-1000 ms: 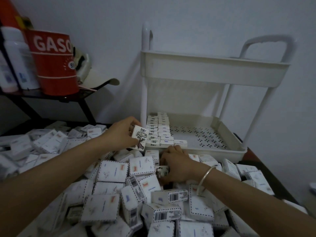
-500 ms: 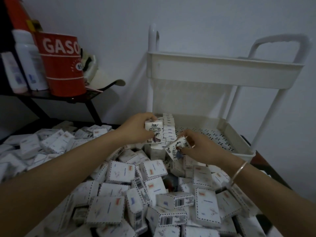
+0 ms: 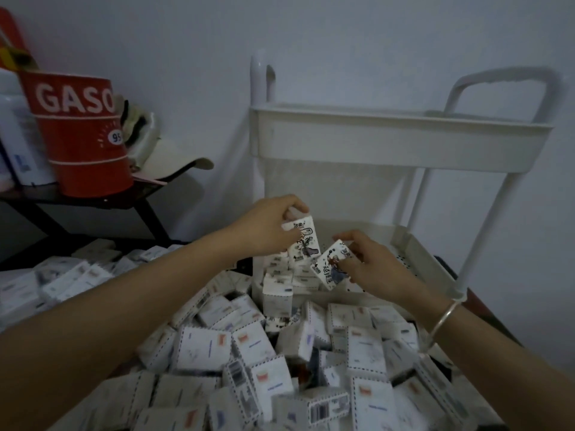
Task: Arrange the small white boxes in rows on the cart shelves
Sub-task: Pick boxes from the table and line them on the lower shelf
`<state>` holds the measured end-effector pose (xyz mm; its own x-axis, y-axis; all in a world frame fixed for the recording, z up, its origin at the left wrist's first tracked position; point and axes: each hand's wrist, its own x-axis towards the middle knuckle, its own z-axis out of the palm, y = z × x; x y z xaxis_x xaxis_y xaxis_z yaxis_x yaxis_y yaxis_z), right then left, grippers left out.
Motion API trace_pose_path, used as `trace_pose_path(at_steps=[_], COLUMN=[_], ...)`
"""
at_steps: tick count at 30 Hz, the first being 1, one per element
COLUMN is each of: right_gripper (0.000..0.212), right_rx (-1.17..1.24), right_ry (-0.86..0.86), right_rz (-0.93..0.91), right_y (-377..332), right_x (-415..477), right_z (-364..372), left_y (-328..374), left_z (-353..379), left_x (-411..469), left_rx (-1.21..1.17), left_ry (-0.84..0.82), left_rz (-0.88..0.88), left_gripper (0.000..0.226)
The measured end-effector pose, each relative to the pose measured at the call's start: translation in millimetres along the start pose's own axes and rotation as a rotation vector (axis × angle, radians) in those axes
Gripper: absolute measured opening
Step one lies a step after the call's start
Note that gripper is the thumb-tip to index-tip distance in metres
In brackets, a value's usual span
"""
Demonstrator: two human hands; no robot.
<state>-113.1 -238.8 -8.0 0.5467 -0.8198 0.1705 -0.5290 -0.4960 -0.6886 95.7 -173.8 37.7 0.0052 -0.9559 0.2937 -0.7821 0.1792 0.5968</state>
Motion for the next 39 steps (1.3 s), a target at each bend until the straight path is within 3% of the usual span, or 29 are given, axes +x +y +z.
trace_pose_path(at_steps=[5,8,11,19,28,39], right_gripper=[0.027,0.032,0.033,0.021,0.019,0.023], right_rx=[0.061,0.104,0.067,0.125,0.508,0.554], right_ry=[0.027,0.052,0.071,0.134,0.179,0.222], right_rz=[0.024,0.037,0.022,0.066,0.179,0.133], right_y=[8.4,9.9,12.2,38.0,60.9,69.1], right_x=[26.4,44.8,64.7,108.3,136.0,131.6], right_z=[-1.6,4.6,11.0,25.3,40.1,47.3], left_y=[19.8,21.8,17.5,-13.7,-46.5,-50.5], left_z=[-0.3,4.1,8.0,19.0,43.1,45.1], left_x=[43.3,71.8,97.0,132.8,144.7,155.5], left_rx=[0.533,0.888,1.07,1.161,1.021,0.999], left_ry=[-0.144,-0.219,-0.222,-0.192,-0.02,0.007], left_rz=[0.137,0.093,0.003,-0.102,-0.23,-0.299], left_gripper=[0.031,0.031,0.034,0.027,0.032,0.029])
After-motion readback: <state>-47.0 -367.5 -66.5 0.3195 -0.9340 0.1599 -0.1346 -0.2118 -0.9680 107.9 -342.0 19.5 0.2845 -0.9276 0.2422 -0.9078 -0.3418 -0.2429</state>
